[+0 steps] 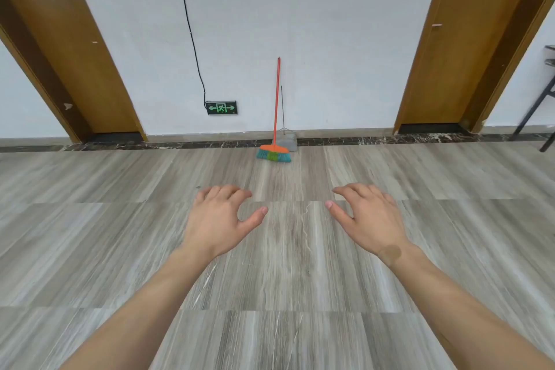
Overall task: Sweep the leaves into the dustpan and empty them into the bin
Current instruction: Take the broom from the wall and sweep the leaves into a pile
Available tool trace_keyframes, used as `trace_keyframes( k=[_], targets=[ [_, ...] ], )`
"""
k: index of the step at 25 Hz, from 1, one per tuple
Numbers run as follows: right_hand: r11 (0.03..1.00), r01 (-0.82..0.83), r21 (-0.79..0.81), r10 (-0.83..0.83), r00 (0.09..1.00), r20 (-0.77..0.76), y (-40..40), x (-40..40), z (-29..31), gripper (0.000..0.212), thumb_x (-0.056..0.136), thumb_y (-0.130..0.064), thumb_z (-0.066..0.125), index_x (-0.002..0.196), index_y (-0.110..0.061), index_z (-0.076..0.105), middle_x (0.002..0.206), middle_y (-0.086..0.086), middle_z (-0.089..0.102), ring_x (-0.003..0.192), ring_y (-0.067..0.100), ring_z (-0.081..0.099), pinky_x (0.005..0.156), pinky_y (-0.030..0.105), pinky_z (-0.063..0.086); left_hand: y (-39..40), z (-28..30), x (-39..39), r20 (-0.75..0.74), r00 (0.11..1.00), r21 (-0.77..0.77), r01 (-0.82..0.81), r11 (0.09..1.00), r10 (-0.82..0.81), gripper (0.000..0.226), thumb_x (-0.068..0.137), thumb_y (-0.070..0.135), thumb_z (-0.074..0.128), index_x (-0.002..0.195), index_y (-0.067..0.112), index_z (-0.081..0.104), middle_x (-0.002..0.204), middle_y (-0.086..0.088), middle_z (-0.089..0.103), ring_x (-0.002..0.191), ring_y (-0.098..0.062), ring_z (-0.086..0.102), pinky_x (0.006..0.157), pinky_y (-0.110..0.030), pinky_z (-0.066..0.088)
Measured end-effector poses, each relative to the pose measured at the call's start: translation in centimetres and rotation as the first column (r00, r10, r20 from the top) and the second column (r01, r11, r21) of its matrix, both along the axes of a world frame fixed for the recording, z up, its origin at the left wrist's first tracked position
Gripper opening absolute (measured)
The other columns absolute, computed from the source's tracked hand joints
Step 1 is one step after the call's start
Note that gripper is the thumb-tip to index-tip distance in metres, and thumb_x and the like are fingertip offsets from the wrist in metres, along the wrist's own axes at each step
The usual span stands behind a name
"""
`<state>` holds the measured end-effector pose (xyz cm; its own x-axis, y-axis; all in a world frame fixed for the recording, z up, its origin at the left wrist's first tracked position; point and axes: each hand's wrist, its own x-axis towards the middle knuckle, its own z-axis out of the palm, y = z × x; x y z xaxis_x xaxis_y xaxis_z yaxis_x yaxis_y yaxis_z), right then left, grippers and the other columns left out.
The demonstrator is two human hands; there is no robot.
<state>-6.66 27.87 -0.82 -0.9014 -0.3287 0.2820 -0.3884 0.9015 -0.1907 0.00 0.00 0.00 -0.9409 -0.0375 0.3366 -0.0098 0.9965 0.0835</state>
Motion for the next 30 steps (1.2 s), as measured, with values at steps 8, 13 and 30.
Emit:
trace_keyframes(
  k=[8,13,30],
  targets=[
    [0.995,-0.029,0.096,0.019,0.995,0.101,0.5,-15.1,0.2,0.054,0.094,-0.064,0.031,0.129,-0.034,0.059,0.129,-0.013,0.059,0.124,0.014,0.048,0.1,0.037,0.034,0.8,-0.1,-14.2,0.098,0.994,0.025,-0.05,0.998,0.047,0.077,0.08,0.078,0.017,0.124,0.032,0.06,0.119,0.01,0.065,0.117,-0.014,0.056,0.106,-0.038,0.034],
    [0.994,-0.036,0.099,0.024,0.993,0.12,-2.0,-24.0,-1.0,0.054,0.094,-0.064,0.031,0.13,-0.034,0.057,0.129,-0.011,0.06,0.123,0.016,0.049,0.1,0.038,0.035,-0.7,-1.5,-23.8,0.112,0.993,0.039,-0.054,0.998,0.049,0.075,0.081,0.077,0.019,0.128,0.033,0.056,0.12,0.01,0.064,0.119,-0.014,0.054,0.105,-0.038,0.035],
    [0.998,0.009,0.065,-0.018,0.99,0.139,-16.5,-61.9,-1.9,0.053,0.094,-0.064,0.032,0.131,-0.035,0.056,0.133,-0.011,0.058,0.126,0.017,0.048,0.103,0.039,0.034,-15.6,-3.6,-62.3,0.149,0.989,0.115,-0.04,0.993,0.023,0.08,0.078,0.076,0.016,0.131,0.031,0.055,0.126,0.008,0.061,0.123,-0.016,0.052,0.108,-0.037,0.03]
  ],
)
